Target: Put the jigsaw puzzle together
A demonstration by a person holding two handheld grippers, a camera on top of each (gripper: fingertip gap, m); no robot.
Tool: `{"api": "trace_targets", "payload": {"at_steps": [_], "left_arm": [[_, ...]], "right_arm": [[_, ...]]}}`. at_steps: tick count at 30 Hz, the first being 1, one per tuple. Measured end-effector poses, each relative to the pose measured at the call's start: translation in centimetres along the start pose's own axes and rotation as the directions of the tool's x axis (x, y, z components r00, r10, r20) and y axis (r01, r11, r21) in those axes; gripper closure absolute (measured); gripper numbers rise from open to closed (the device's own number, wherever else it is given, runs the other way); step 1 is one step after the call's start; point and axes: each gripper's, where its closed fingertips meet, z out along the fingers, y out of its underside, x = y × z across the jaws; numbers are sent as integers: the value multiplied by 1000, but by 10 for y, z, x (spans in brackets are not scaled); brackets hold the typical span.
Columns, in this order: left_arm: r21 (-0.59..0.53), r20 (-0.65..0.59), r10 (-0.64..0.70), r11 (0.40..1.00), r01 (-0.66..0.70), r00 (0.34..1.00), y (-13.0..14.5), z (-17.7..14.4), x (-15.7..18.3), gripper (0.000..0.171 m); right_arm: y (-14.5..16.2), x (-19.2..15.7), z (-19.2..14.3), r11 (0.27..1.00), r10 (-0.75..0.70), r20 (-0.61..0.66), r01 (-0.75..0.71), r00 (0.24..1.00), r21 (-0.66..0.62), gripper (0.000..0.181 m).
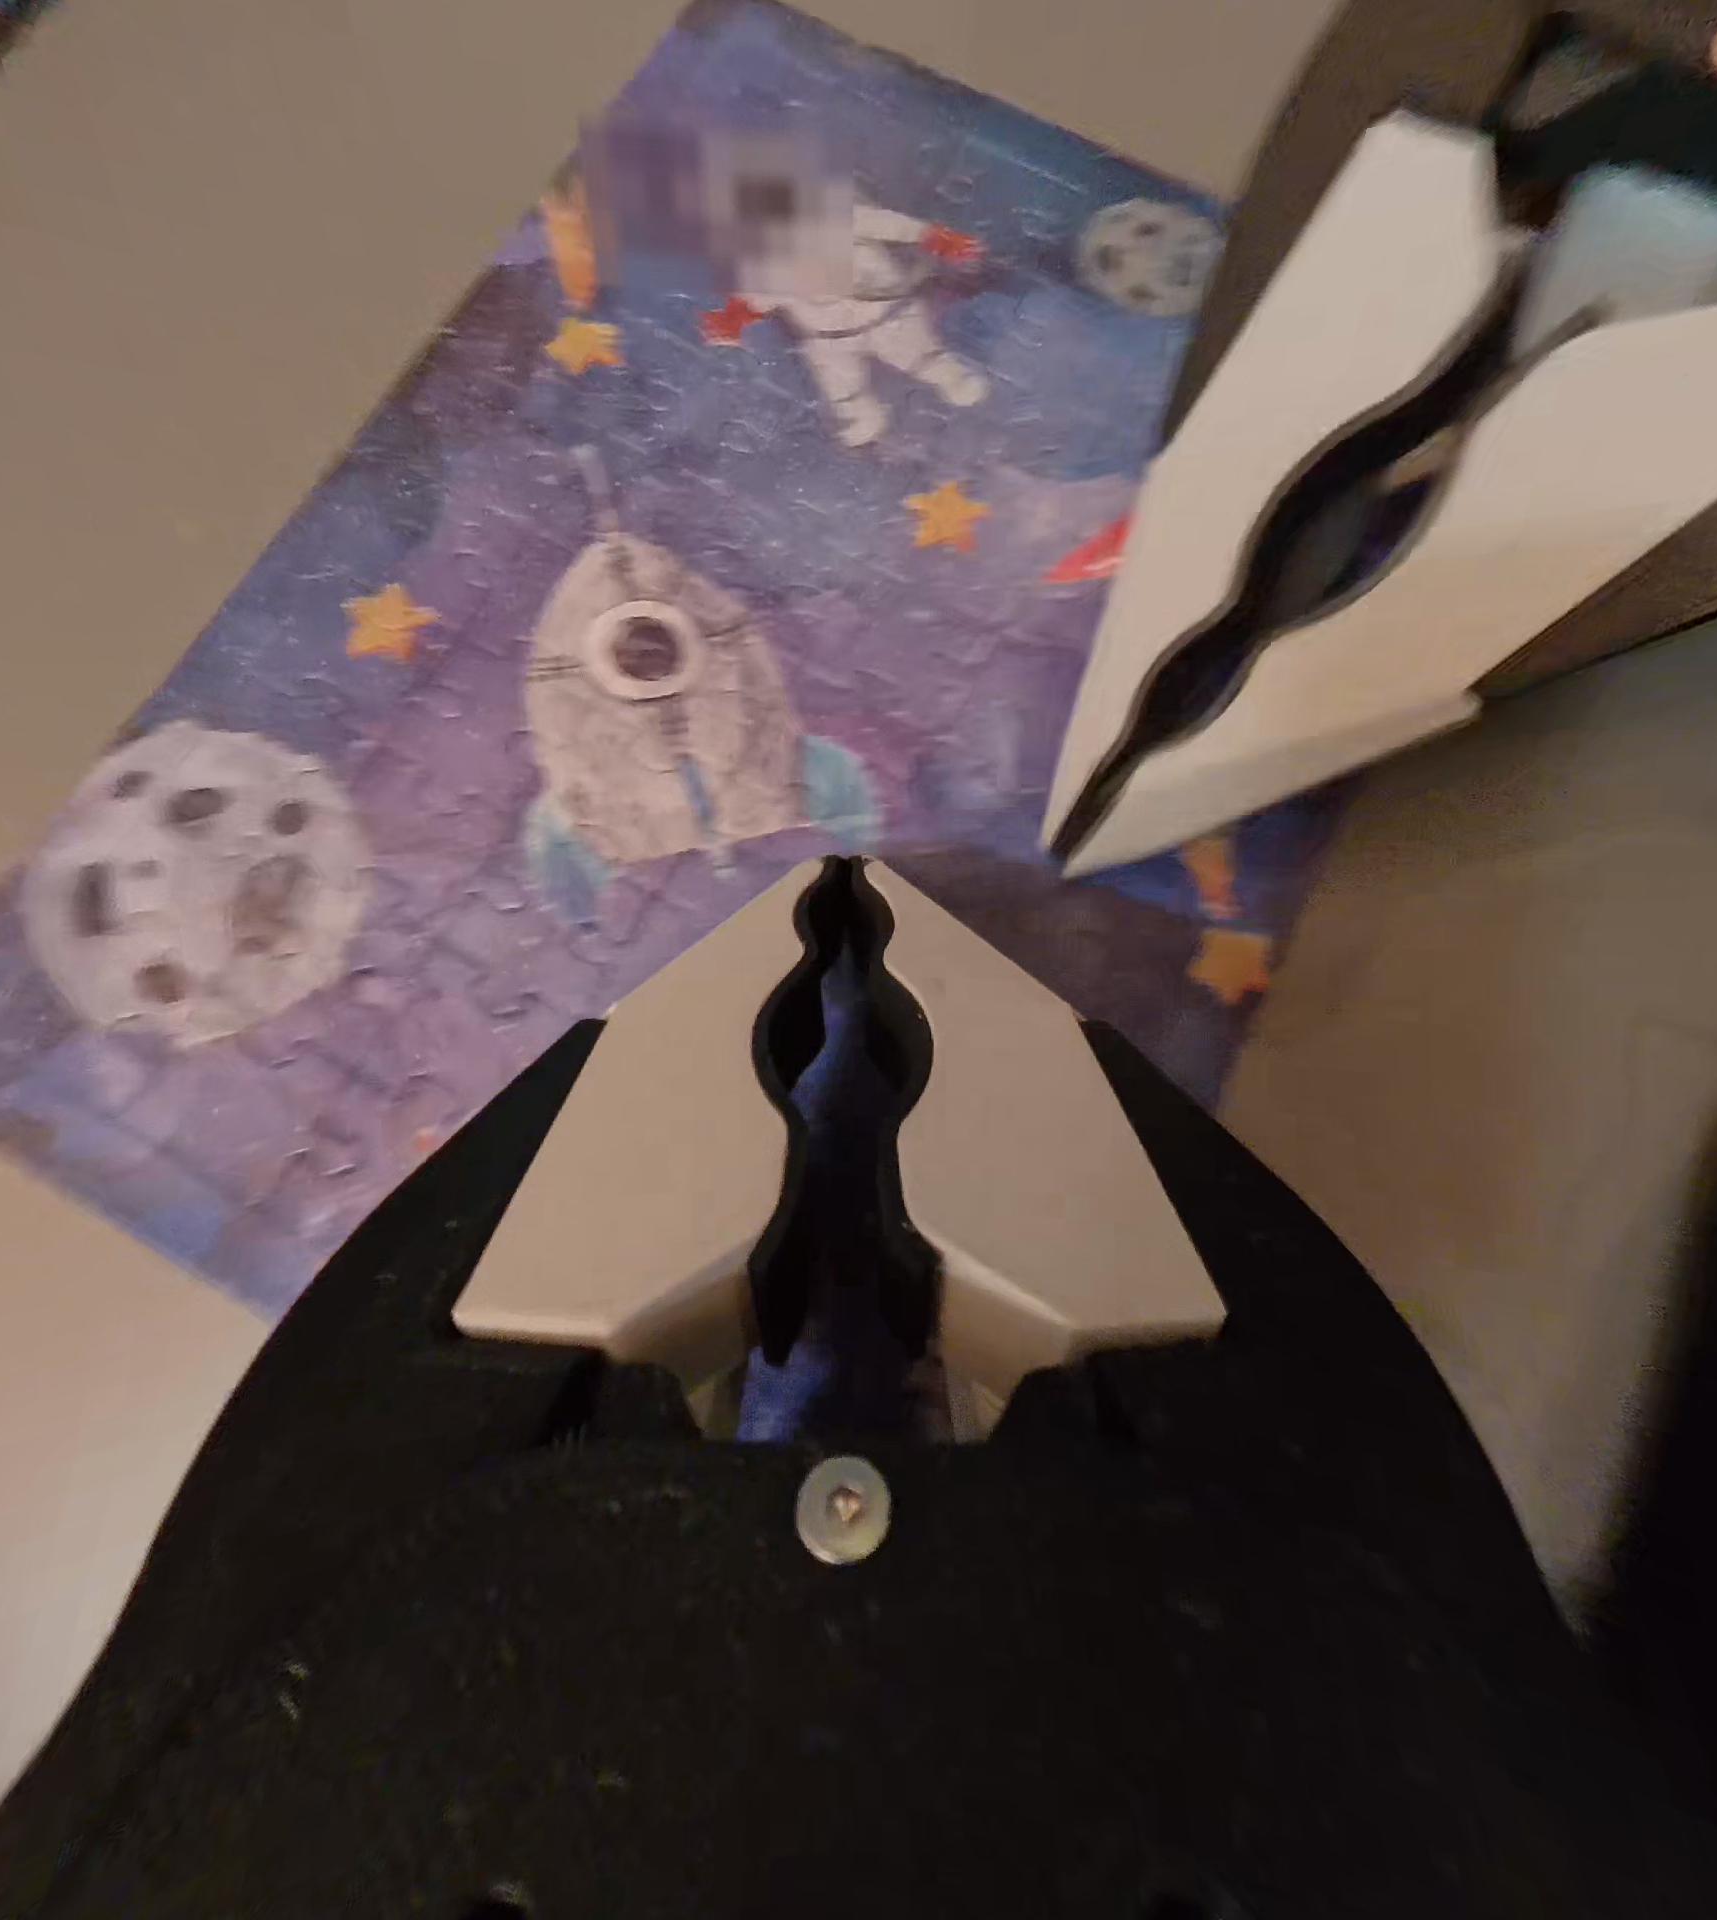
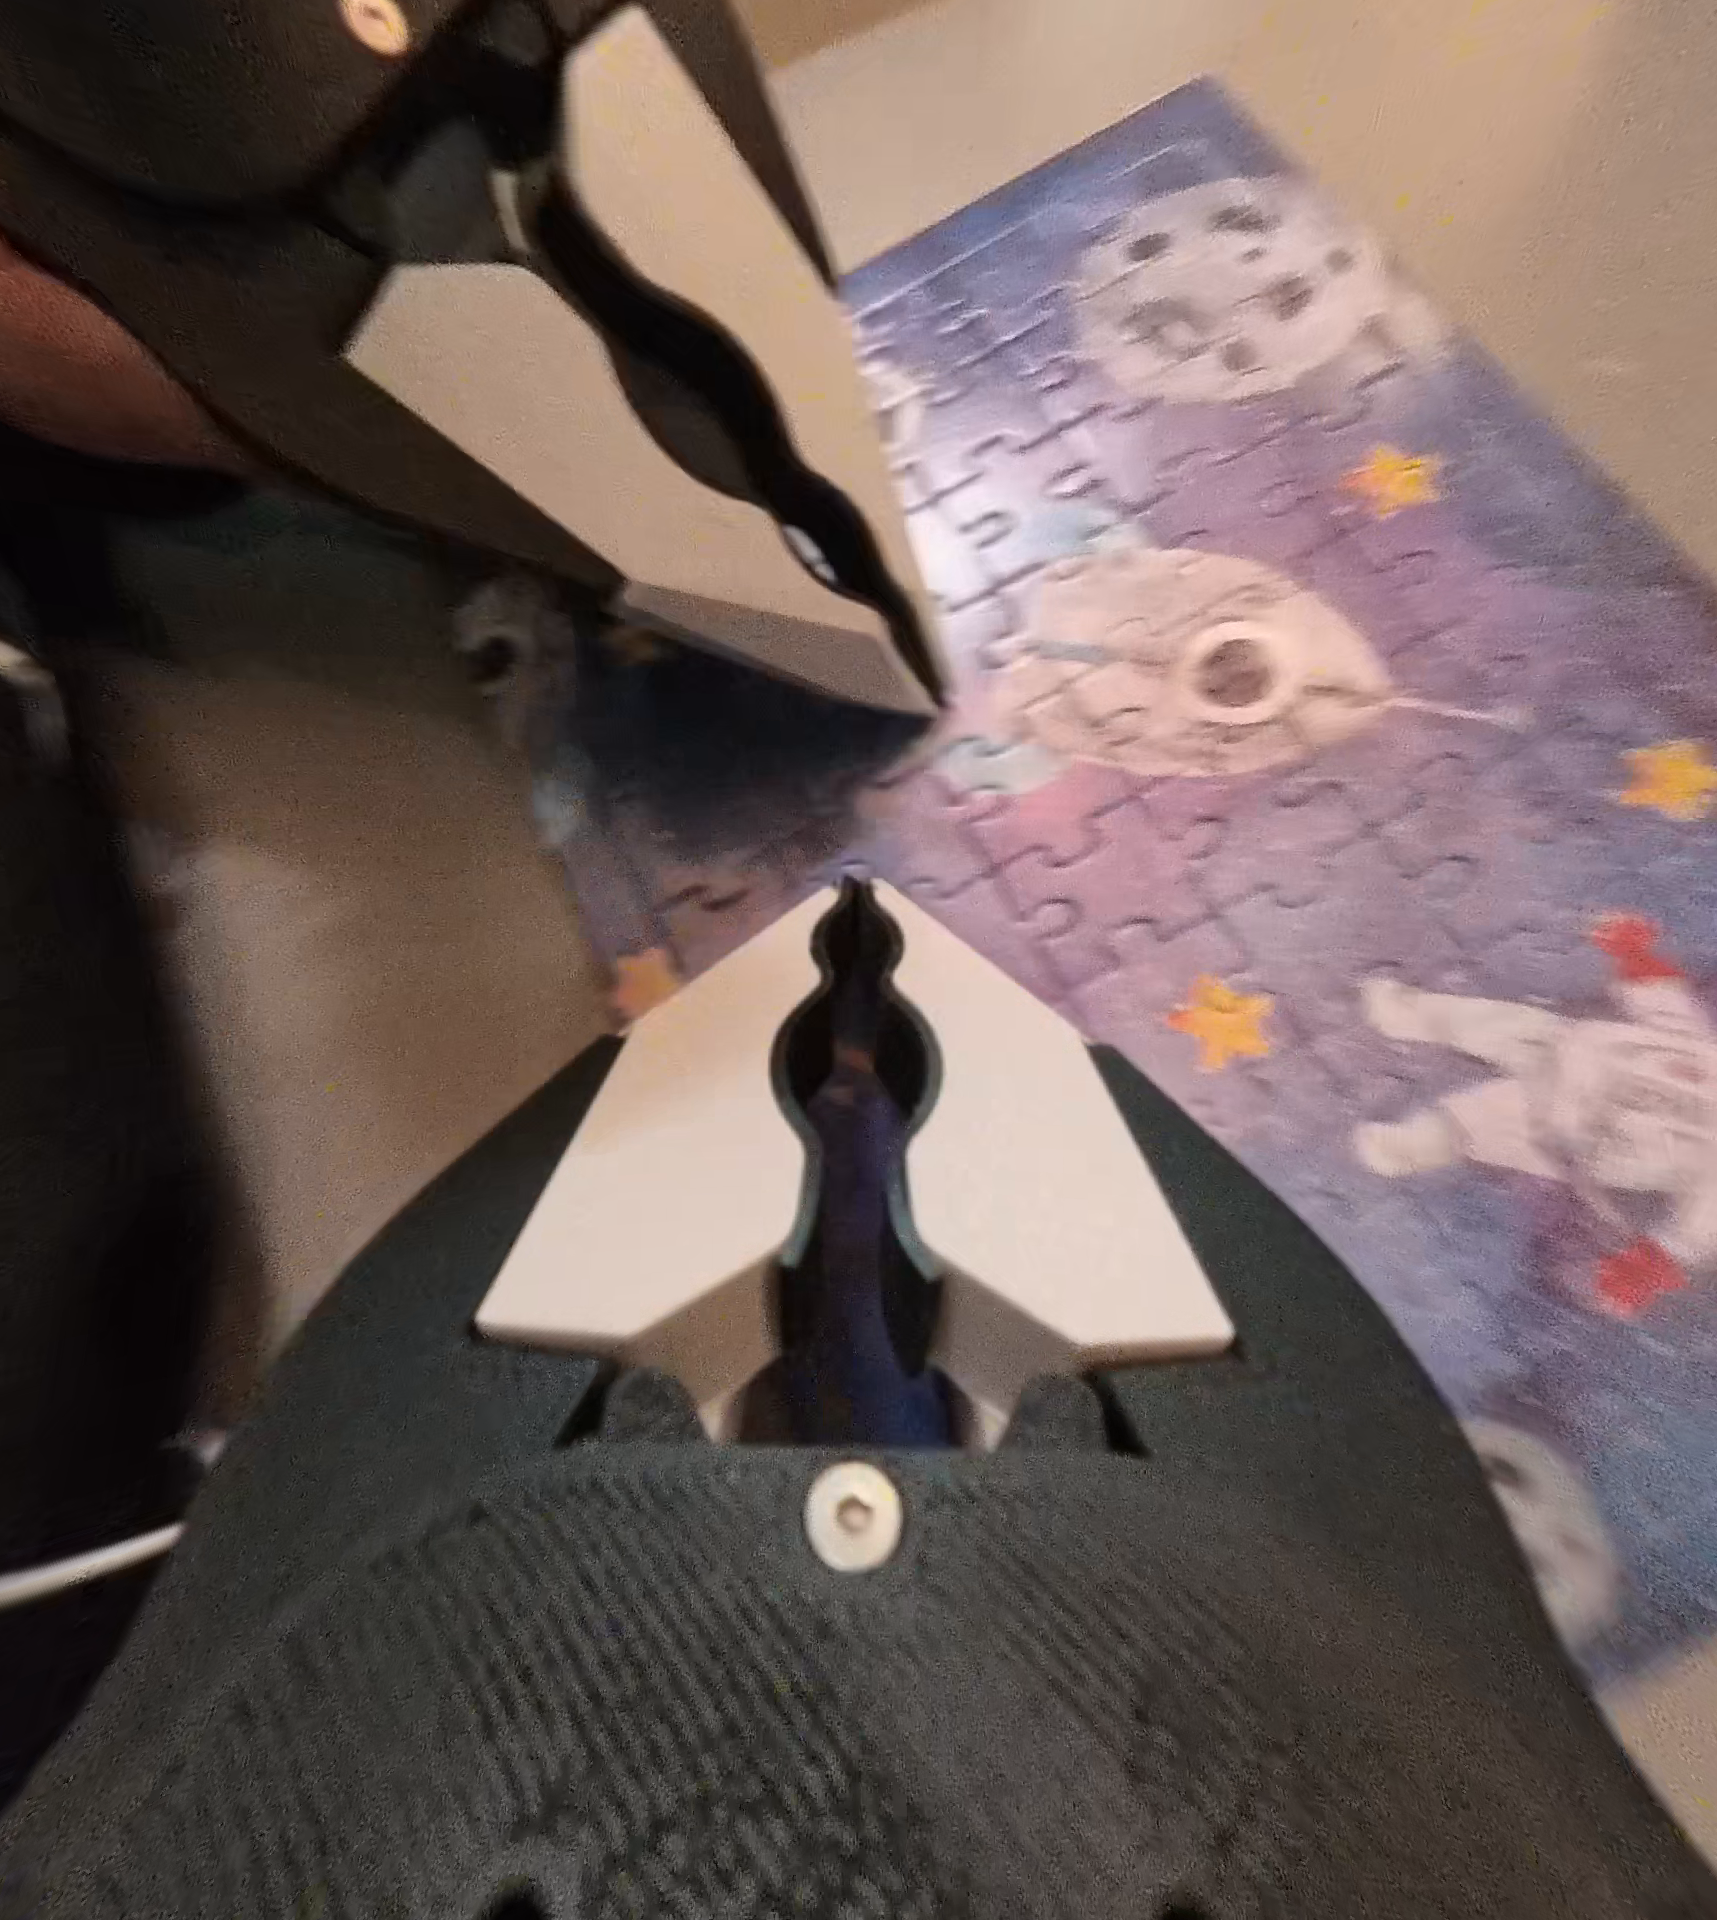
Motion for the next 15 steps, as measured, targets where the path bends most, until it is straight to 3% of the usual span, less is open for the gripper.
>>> {"api": "trace_targets", "payload": {"at_steps": [2, 3, 4, 5, 6, 9, 10, 11, 12, 13, 15], "left_arm": [[-2, 19, -50, 999, 50, 999, 2, -2, -16, 171], [5, -13, -97, 995, 97, 995, 2, -3, -16, 171], [16, -25, -116, 993, 116, 993, 2, -3, -16, 171], [24, -19, -108, 994, 108, 994, 2, -3, -16, 171], [24, -5, -89, 996, 89, 996, 2, -3, -17, 171], [-3, 199, -35, 999, 37, 979, 8, -9, -51, 171], [-4, 224, -41, 999, 43, 974, 10, -11, -59, 171], [13, 173, -83, 997, 83, 981, 9, -10, -54, 171], [29, 46, -124, 992, 123, 991, 6, -7, -37, 171], [27, -91, -144, 989, 147, 985, 4, -5, -15, 171], [24, -98, -98, 995, 101, 990, 3, -4, -7, 171]], "right_arm": [[1, 50, -13, 996, -89, -306, 88, 948, -18, 181], [1, 58, -16, 993, -122, -344, 117, 931, -35, 181], [-1, 42, -10, 993, -115, -229, 115, 967, -14, 181], [-1, 11, -2, 996, -91, -27, 91, 995, 4, 181], [-2, 1, 2, 997, -74, 42, 73, 996, 9, 181], [-7, 62, -11, 985, -169, -320, 172, 932, -20, 181], [-8, 59, -9, 985, -166, -281, 173, 945, -1, 181], [-7, 36, -3, 990, -138, -108, 141, 985, 22, 181], [-6, 20, 0, 995, -99, 23, 99, 995, 18, 181], [-8, 29, 0, 997, -80, -12, 80, 997, 18, 181], [-11, 82, -12, 992, -114, -300, 123, 947, 10, 181]]}}
